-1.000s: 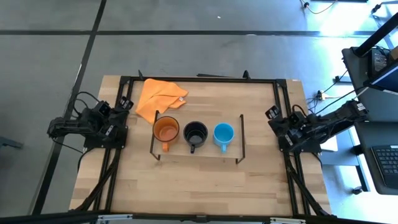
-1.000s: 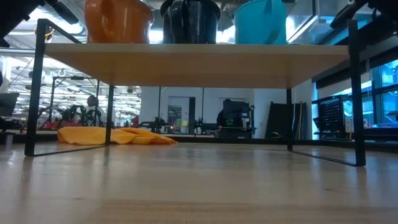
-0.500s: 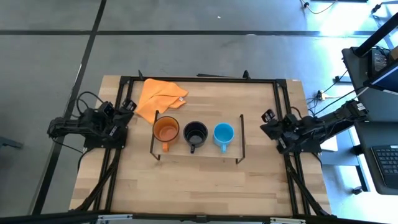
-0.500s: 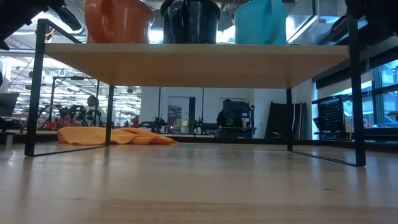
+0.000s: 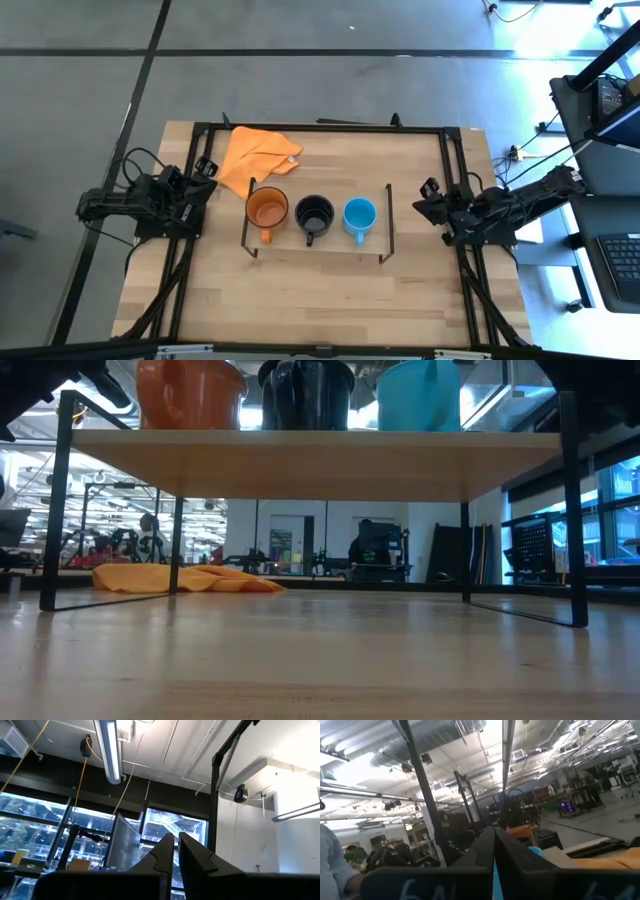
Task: Stack small to large cups/mugs on shelf
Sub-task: Return to Home Position
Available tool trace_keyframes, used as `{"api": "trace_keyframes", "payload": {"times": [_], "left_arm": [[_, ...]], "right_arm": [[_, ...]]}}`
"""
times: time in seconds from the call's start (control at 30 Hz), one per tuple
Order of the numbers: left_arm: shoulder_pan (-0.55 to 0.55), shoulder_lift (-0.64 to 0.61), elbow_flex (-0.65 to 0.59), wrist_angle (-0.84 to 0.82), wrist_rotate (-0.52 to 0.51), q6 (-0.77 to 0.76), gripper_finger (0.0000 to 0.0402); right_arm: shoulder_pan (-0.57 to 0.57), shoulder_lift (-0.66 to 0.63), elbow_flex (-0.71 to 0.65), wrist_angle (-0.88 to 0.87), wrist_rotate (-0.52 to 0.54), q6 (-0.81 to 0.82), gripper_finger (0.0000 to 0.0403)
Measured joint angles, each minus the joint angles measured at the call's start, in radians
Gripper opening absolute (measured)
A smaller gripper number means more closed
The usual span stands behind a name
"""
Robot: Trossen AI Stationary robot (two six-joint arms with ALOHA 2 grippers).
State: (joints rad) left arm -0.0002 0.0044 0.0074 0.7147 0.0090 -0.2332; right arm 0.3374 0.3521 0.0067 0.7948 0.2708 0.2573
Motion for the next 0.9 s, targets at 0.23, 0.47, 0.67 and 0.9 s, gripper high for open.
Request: {"api": "trace_keyframes", "payload": {"times": [0.23, 0.47, 0.67, 0.9], "left_arm": [[0.0, 0.0, 0.0, -0.036, 0.0, 0.0, 0.002], [0.0, 0.0, 0.0, -0.119, -0.073, 0.025, 0.002], [0.0, 0.0, 0.0, -0.193, -0.152, 0.081, 0.002], [0.0, 0.0, 0.0, -0.376, -0.154, 0.06, 0.002]], "right_arm": [[0.0, -0.127, 0.0, -0.162, 0.024, 0.05, 0.0014], [0.0, -0.195, 0.0, -0.251, 0.026, -0.02, 0.0014], [0.0, -0.231, 0.0, -0.33, 0.023, -0.142, 0.0014], [0.0, -0.231, 0.0, -0.446, 0.023, -0.146, 0.0014]]}}
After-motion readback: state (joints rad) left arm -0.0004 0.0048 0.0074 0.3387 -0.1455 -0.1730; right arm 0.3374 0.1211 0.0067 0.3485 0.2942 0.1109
